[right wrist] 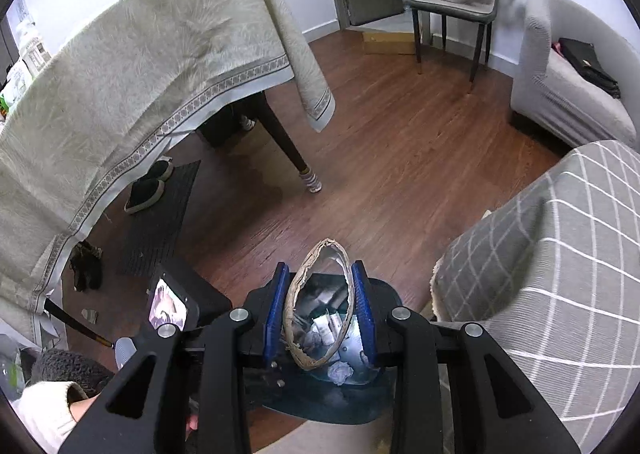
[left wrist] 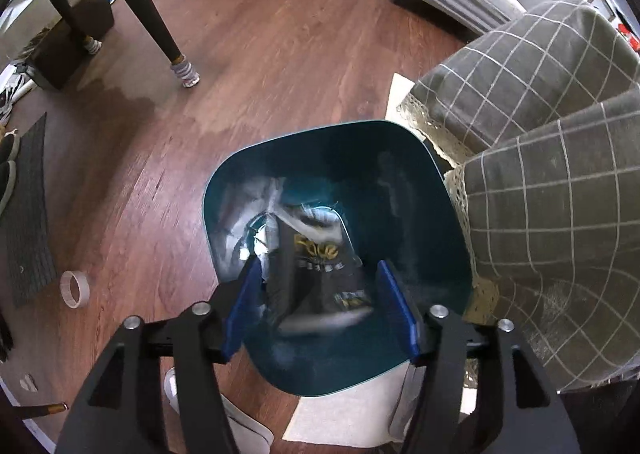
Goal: Collect trash
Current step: 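Release the Face tissue pack into bin with left while right releases tape roll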
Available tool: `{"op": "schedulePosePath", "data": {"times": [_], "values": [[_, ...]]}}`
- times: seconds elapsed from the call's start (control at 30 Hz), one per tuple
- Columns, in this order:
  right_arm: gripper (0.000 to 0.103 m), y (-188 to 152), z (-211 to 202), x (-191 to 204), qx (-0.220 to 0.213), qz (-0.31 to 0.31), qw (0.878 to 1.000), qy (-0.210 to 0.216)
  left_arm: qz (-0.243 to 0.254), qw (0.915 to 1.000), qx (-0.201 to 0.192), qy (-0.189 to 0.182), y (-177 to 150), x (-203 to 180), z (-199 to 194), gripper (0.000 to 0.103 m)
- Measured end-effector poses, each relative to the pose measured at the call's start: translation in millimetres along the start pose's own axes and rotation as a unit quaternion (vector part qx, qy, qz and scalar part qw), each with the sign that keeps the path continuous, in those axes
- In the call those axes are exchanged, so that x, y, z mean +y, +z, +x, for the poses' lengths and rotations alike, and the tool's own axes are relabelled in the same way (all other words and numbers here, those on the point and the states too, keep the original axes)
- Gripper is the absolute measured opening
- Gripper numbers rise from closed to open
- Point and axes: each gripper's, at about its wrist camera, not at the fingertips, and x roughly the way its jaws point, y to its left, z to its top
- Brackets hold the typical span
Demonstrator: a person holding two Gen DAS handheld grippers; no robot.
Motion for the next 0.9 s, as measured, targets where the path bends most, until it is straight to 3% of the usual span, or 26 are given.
{"op": "schedulePosePath", "data": {"times": [0.17, 0.5, 0.77, 0.9], "values": [[0.032, 0.6, 14.0, 6.3, 0.011, -0.002, 1.0, -0.005, 0.014, 0.9998, -0.014, 0.006, -1.1, 5.2, -16.6, 0.073], [0.032, -5.6, 61.2, 21.6, 0.056, -0.01, 0.998, -0.017, 0.025, 0.9945, -0.099, 0.025, -5.7, 25.5, -96.1, 0.071], [0.032, -16.0, 102.3, 36.9, 0.091, -0.005, 0.996, -0.002, -0.011, 0.9892, -0.146, 0.008, -2.8, 43.0, -141.2, 0.054], [0.032, -28.2, 127.0, 37.5, 0.118, -0.015, 0.993, -0.015, -0.019, 0.9866, -0.162, 0.002, -0.9, 44.4, -157.9, 0.047]]}}
